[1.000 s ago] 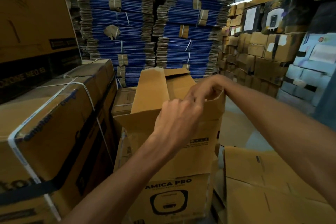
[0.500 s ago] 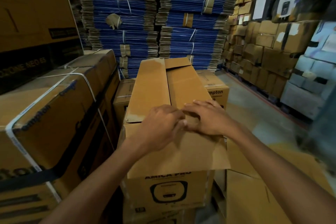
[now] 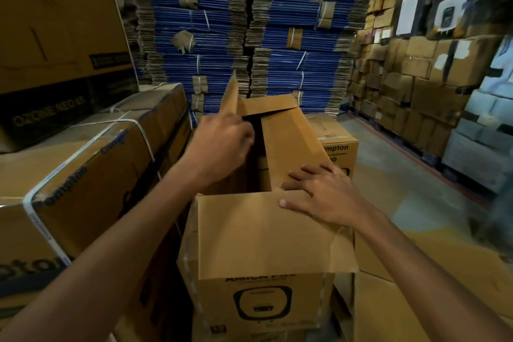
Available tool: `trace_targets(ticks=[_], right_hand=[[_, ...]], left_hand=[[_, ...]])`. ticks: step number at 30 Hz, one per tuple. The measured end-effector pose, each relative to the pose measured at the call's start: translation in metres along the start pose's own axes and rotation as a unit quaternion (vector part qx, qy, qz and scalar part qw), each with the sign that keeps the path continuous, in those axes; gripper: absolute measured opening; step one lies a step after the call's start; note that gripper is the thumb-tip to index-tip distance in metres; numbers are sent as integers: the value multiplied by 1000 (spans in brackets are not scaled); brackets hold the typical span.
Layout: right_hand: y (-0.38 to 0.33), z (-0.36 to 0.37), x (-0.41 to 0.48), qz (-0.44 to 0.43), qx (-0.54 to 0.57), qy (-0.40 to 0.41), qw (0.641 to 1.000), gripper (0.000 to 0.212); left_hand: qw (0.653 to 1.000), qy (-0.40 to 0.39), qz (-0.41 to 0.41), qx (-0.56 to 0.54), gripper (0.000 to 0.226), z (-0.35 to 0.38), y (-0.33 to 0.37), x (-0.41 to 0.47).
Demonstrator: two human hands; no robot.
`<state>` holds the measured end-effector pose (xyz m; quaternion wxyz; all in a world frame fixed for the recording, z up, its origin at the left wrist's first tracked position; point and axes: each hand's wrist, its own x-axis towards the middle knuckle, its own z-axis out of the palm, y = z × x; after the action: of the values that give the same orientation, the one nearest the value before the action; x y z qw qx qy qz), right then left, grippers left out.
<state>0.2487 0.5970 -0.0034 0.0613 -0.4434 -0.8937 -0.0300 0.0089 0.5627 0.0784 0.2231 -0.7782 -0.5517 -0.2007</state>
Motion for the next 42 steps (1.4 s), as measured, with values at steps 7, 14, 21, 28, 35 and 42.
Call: trace_targets(ticks=[7, 14, 21, 28, 35, 42], right_hand=[[-3, 2, 2, -2, 9, 3, 1000, 70], [-5, -8, 1, -6, 47, -26, 999, 82], [20, -18, 1, -11, 61, -67, 996, 53], [14, -52, 6, 17, 206, -33, 978, 22], [-37, -10, 11, 138, 146, 43, 979, 45], [4, -12, -22, 192, 57, 37, 979, 49]], left_hand=[[987, 28, -158, 22, 22, -24, -79, -28], [959, 7, -274, 70, 20, 8, -112, -69], [945, -227, -205, -116, 63, 53, -87, -81], [953, -295, 7, -71, 68, 63, -54, -36], [979, -161, 16, -122, 70, 102, 27, -10], [974, -206, -33, -94, 83, 104, -29, -5]])
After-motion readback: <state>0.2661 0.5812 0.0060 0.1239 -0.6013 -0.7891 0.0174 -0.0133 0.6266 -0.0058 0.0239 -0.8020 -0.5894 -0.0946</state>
